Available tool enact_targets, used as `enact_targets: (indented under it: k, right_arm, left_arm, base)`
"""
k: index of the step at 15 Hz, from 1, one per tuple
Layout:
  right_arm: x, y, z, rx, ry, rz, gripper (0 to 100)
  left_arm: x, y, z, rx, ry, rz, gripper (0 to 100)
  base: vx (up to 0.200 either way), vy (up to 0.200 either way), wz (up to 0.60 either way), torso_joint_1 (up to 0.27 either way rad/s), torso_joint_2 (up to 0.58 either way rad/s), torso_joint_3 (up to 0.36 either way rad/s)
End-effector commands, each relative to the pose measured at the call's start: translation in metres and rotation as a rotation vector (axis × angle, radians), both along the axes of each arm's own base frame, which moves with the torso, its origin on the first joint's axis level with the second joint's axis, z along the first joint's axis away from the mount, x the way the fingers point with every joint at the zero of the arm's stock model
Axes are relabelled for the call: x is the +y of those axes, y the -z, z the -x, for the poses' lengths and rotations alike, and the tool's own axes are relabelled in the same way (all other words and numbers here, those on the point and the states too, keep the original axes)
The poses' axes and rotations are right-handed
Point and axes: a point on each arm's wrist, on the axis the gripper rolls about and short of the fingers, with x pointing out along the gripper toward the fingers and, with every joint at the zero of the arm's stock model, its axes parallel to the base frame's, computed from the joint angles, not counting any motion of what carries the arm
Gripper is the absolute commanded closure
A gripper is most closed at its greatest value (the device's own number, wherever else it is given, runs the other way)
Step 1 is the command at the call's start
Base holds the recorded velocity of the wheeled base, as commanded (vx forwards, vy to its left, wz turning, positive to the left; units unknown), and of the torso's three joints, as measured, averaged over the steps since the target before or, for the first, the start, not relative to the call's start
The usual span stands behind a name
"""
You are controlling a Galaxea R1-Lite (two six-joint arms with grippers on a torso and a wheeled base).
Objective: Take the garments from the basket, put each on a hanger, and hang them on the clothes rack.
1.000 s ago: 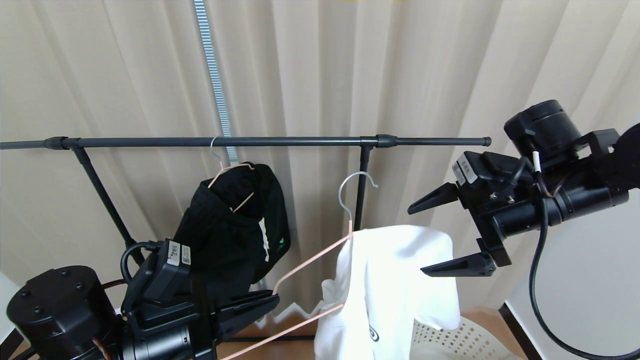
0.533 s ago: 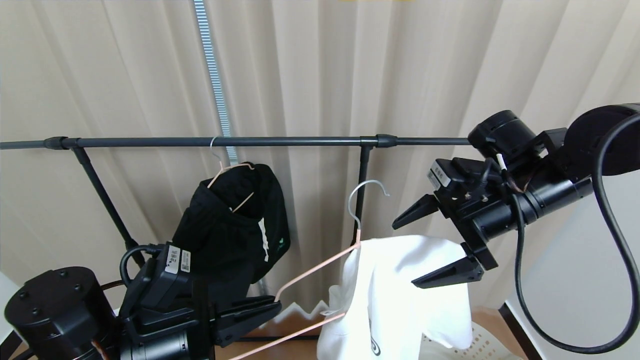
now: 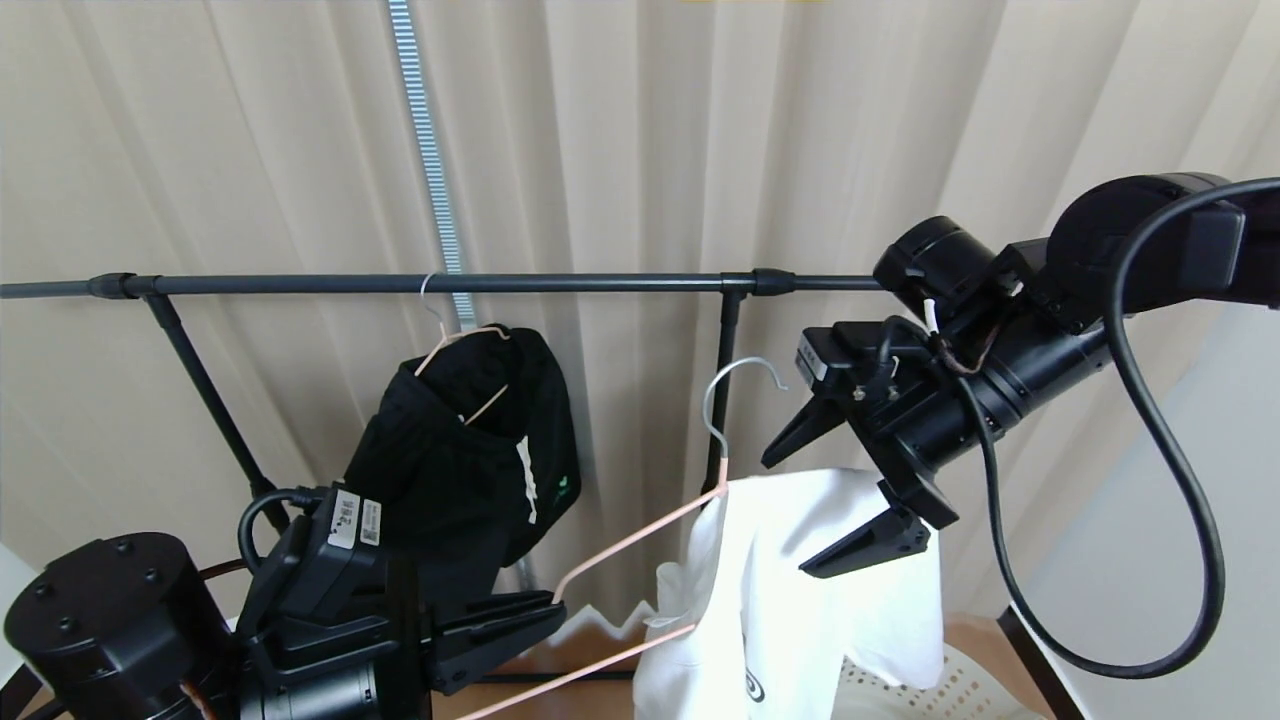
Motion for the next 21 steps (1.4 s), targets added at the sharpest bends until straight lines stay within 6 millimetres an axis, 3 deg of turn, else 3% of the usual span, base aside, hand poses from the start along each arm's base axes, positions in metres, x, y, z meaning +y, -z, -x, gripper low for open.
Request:
enact_targets:
  k: [1, 9, 10, 21]
  right_arm:
    - [0.005, 0.008, -0.004, 0.011, -0.003, 0.021, 0]
    - [0.004, 0.005, -0.003, -0.003, 0.002, 0.032, 0]
    - [0.005, 0.006, -0.003, -0.003, -0.001, 0.032, 100]
    - [0.004, -0.003, 0.008, -0.012, -0.011, 0.026, 100]
  left_arm:
    - [0.000, -0.002, 0.001, -0.007, 0.002, 0.005, 100]
    - [0.001, -0.003, 0.002, -0.013, 0.002, 0.007, 100]
    - [0.001, -0.003, 0.002, -0.013, 0.002, 0.007, 100]
    - [0.005, -0.006, 0.007, -0.023, -0.006, 0.014, 100]
  base:
    - [0.000, 0.000, 0.00, 0.000, 0.00, 0.000]
    - [0.000, 0.000, 0.00, 0.000, 0.00, 0.000]
    - [0.000, 0.000, 0.00, 0.000, 0.00, 0.000]
    - [0.000, 0.000, 0.00, 0.000, 0.00, 0.000]
